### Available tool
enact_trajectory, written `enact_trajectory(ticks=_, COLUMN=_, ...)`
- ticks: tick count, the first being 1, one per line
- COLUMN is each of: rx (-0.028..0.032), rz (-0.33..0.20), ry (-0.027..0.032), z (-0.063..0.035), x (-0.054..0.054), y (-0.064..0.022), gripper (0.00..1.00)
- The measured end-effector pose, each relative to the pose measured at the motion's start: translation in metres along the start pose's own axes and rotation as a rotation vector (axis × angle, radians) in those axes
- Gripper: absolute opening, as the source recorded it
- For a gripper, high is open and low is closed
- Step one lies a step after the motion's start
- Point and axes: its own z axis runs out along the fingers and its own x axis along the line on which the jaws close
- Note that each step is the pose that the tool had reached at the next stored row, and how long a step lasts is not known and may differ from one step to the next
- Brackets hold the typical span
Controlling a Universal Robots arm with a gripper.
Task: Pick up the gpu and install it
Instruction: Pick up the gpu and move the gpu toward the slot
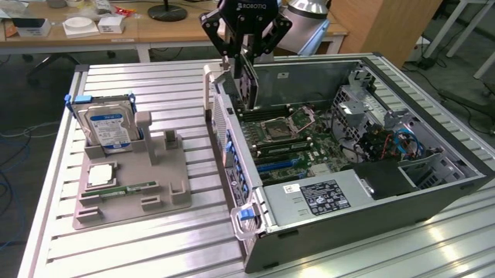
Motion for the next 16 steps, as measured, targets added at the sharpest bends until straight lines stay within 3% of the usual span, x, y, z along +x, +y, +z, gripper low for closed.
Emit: enact_trajectory(ticks=16, rx=0.0, rz=0.0, ry=0.0, z=-0.0001, x=-0.013, y=0.0, gripper=0.27)
